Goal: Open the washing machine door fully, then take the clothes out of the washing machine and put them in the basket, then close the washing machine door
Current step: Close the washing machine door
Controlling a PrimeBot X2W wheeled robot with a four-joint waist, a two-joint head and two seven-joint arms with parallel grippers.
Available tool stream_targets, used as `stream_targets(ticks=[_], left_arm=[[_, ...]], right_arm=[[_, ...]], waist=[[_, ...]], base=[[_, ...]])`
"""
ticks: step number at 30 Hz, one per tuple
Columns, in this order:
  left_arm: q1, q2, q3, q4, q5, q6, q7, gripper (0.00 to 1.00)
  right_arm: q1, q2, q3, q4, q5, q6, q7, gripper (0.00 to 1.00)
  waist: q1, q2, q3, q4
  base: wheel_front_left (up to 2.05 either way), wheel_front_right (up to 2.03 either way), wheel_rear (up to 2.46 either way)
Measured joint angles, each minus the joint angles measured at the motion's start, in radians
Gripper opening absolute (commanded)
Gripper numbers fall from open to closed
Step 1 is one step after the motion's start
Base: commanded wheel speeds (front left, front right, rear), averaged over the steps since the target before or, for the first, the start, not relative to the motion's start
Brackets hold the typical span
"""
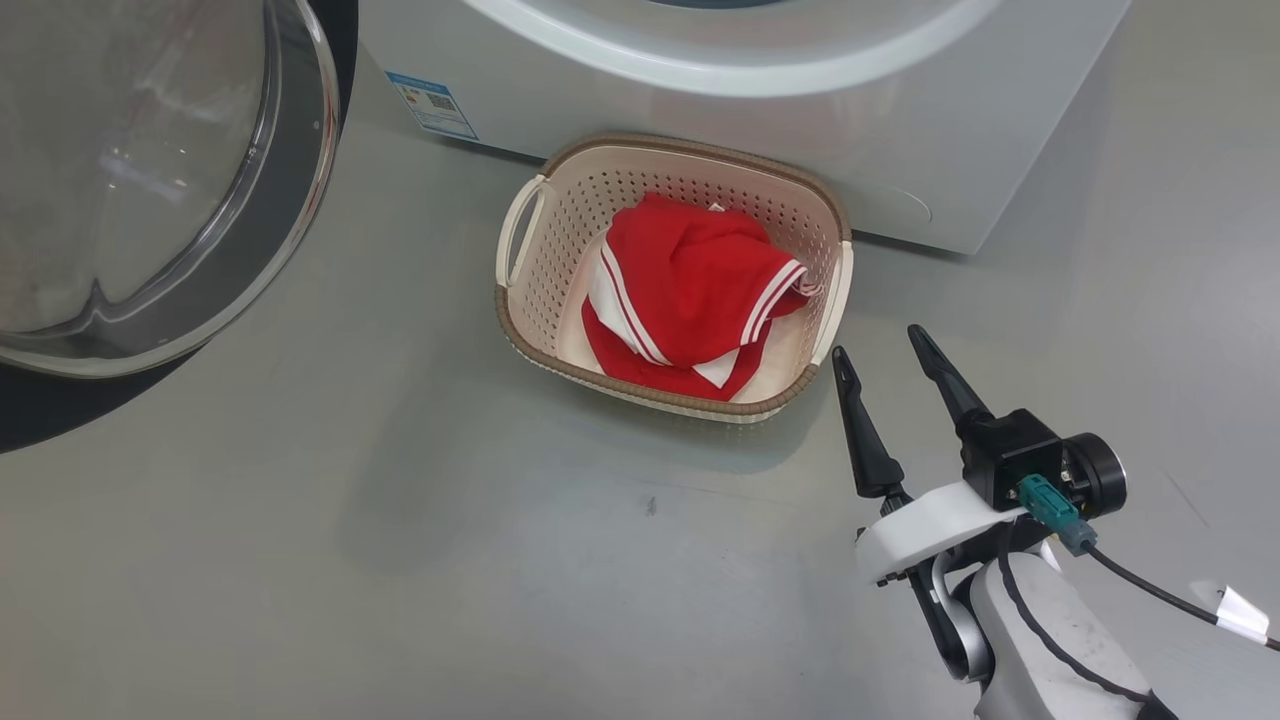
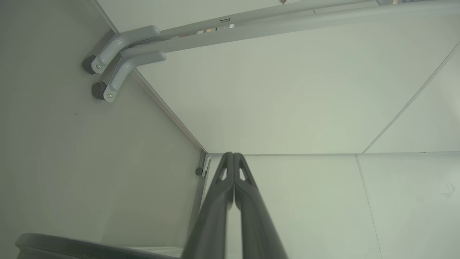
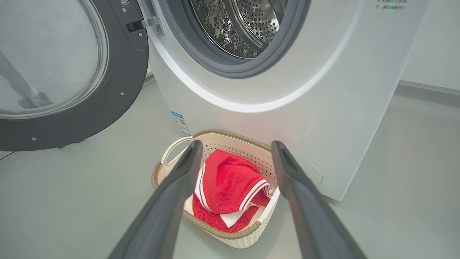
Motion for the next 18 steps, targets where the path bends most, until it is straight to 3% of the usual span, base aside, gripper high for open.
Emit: stream_targets(ticks=[18], left_arm=[[-0.051,0.035,-0.061,0.132,0.001,0.008,0.119,0.00]], right_arm=[[-0.004,0.001,0.000,0.000,0.000,-0.009,0.000,1.00]], waist=[[0.0000,0.0000,0.008,-0.028]], base=[[0.00,0.00,0.00]])
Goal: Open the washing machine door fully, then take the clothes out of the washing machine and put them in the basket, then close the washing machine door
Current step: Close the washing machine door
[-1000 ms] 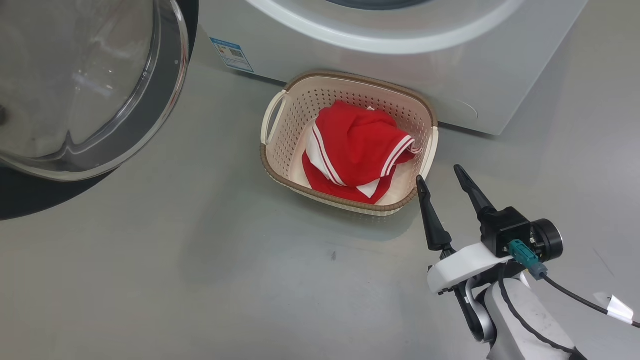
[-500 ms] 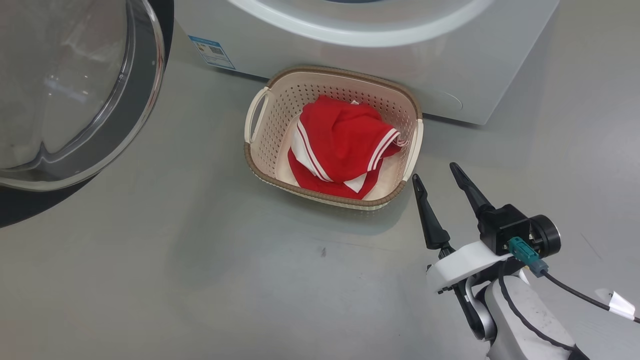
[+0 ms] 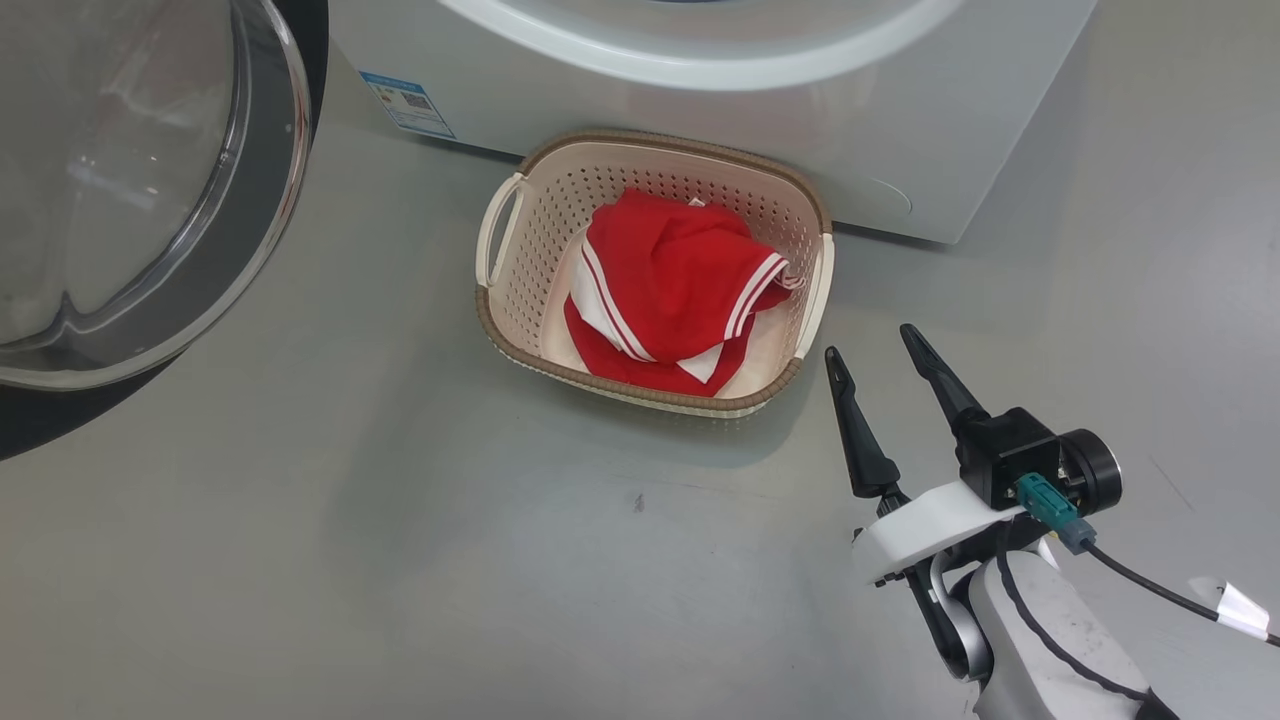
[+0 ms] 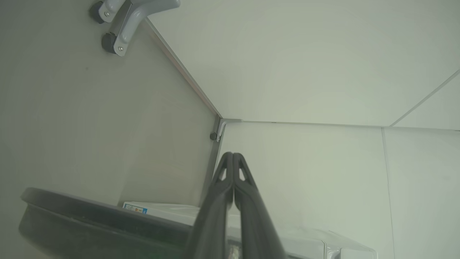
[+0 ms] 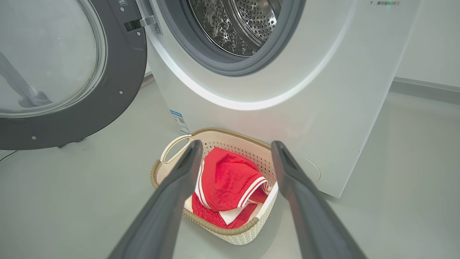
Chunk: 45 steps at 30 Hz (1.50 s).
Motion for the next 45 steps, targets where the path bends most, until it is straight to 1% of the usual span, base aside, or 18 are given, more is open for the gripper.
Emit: stream_targets(ticks=[17,21,27,29,31,39,45], left_arm=[[-0.016,0.002,-0.077,0.052,0.003,-0.002,0.156,0.00],[-0.018,0.002,-0.092,0.051,0.011,-0.036,0.186,0.00],[-0.019,-0.001,-0.114,0.058,0.019,-0.059,0.222,0.00],[-0.019,-0.001,-0.112,0.063,0.018,-0.063,0.247,0.00],[-0.019,0.000,-0.116,0.066,0.018,-0.081,0.273,0.00],[-0.019,-0.004,-0.141,0.069,0.009,-0.123,0.380,0.00],[-0.019,-0.030,-0.151,0.069,-0.005,-0.160,0.468,0.00]], right_arm=[[-0.005,0.000,-0.003,0.000,0.006,-0.007,0.000,1.00],[-0.006,0.000,-0.007,0.000,0.009,-0.007,0.000,1.00],[-0.005,0.000,-0.018,0.000,0.012,-0.007,0.000,1.00],[-0.005,0.000,-0.016,0.001,0.012,-0.007,0.000,1.00],[-0.005,0.001,-0.016,0.001,0.013,-0.007,0.000,1.00],[-0.005,0.001,-0.018,0.002,0.017,-0.007,0.000,1.00],[-0.004,0.001,-0.018,0.002,0.018,-0.007,0.000,1.00]], waist=[[0.0000,0.0000,-0.001,-0.003],[0.0000,0.0000,-0.004,-0.001],[0.0000,0.0000,-0.017,0.006],[0.0000,0.0000,-0.022,0.009],[0.0000,0.0000,-0.026,0.012],[0.0000,0.0000,-0.042,0.020],[0.0000,0.0000,-0.053,0.025]], base=[[0.00,0.00,0.00],[0.00,0.00,0.00],[0.00,0.00,0.00],[0.00,0.00,0.00],[0.00,0.00,0.00],[0.00,0.00,0.00],[0.00,0.00,0.00]])
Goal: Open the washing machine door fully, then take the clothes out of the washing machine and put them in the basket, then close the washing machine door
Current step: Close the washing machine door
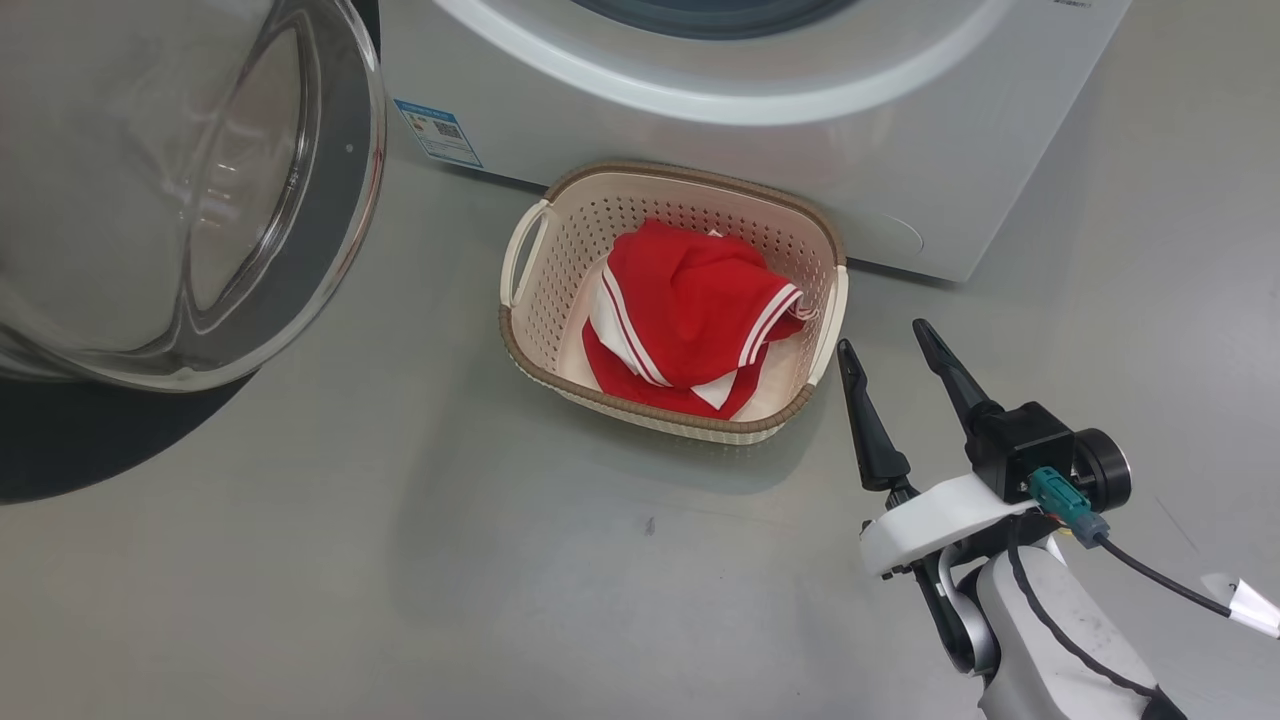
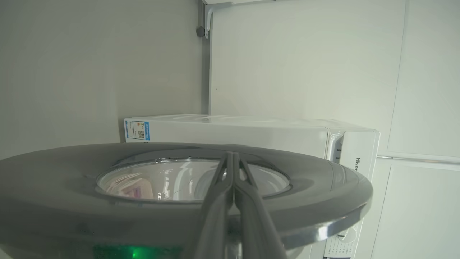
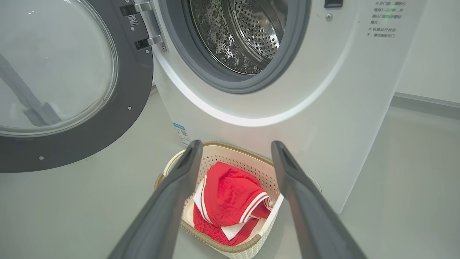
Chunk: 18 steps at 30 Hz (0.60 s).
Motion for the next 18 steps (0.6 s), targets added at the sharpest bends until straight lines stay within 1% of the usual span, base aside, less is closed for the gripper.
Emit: stream_targets(ticks=[4,7,12,18], left_arm=[[0.001,-0.027,-0.005,0.000,-0.006,-0.018,0.045,0.00],[0.005,-0.038,-0.006,0.000,-0.031,-0.026,0.077,0.00],[0.011,-0.057,-0.006,-0.006,-0.041,-0.044,0.138,0.00],[0.029,-0.083,-0.008,-0.021,-0.052,-0.053,0.181,0.00]], right_arm=[[0.002,0.000,-0.001,0.000,0.006,0.000,0.000,1.00],[0.004,0.000,-0.001,0.000,0.008,0.000,0.000,1.00],[0.006,0.000,-0.003,0.000,0.013,0.000,0.000,1.00],[0.013,0.000,-0.004,0.000,0.017,0.000,0.000,1.00]], waist=[[0.0000,0.0000,-0.007,0.003],[0.0000,0.0000,-0.013,0.005],[0.0000,0.0000,-0.023,0.008],[0.0000,0.0000,-0.034,0.012]], base=[[0.00,0.00,0.00],[0.00,0.00,0.00],[0.00,0.00,0.00],[0.00,0.00,0.00]])
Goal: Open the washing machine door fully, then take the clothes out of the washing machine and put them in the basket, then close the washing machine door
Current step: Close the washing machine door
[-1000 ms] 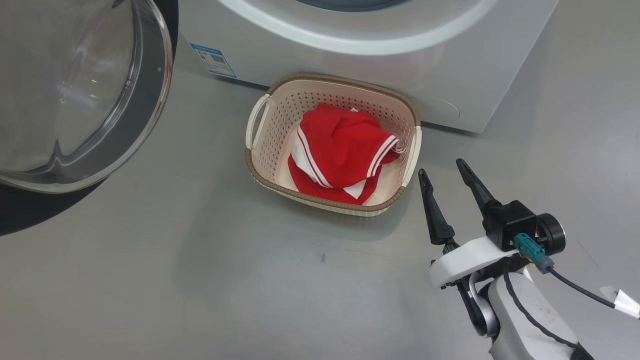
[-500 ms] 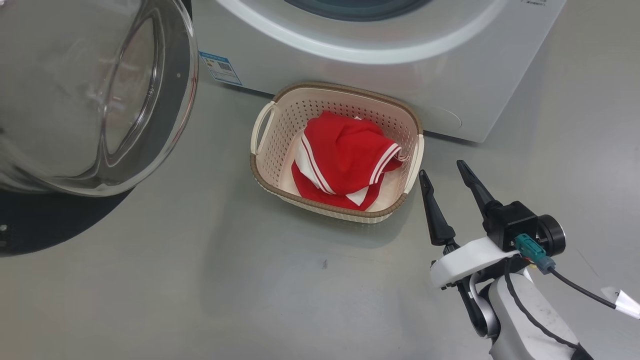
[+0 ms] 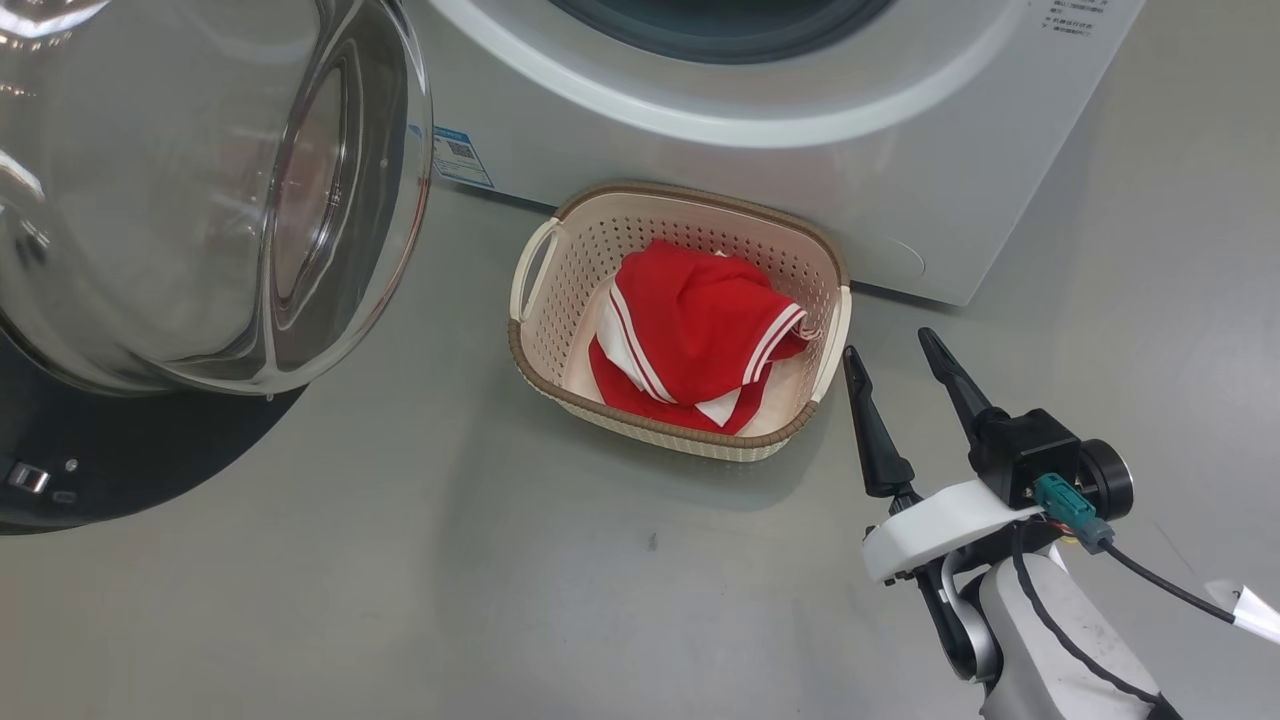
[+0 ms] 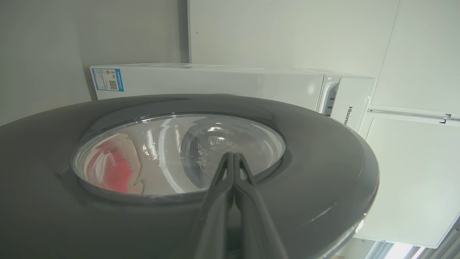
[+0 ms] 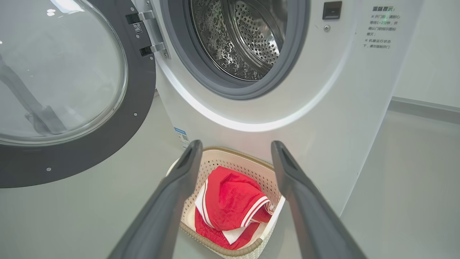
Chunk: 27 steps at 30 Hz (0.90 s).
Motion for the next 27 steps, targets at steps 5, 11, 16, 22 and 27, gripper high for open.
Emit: stream_targets(ticks=[5,11,16,22,27], left_arm=[[0.013,-0.025,0.000,-0.024,-0.021,-0.009,0.059,0.00],[0.034,-0.060,-0.003,-0.054,-0.048,-0.014,0.118,0.00],[0.057,-0.076,0.001,-0.075,-0.059,-0.016,0.149,0.00],[0.087,-0.090,0.005,-0.104,-0.062,-0.017,0.168,0.00],[0.102,-0.097,0.013,-0.124,-0.068,-0.017,0.178,0.00]], right_arm=[[0.004,0.000,-0.001,0.000,0.001,0.000,0.000,1.00],[0.016,0.000,-0.002,-0.001,0.010,0.000,0.000,1.00],[0.018,0.001,-0.002,-0.005,0.011,0.000,0.000,1.00],[0.023,0.001,-0.002,-0.009,0.018,0.000,0.000,1.00],[0.031,0.001,-0.002,-0.012,0.018,-0.001,0.000,1.00]], waist=[[0.0000,0.0000,-0.011,0.002],[0.0000,0.0000,-0.022,0.002],[0.0000,0.0000,-0.028,0.000],[0.0000,0.0000,-0.032,-0.005],[0.0000,0.0000,-0.035,-0.009]], base=[[0.00,0.00,0.00],[0.00,0.00,0.00],[0.00,0.00,0.00],[0.00,0.00,0.00],[0.00,0.00,0.00]])
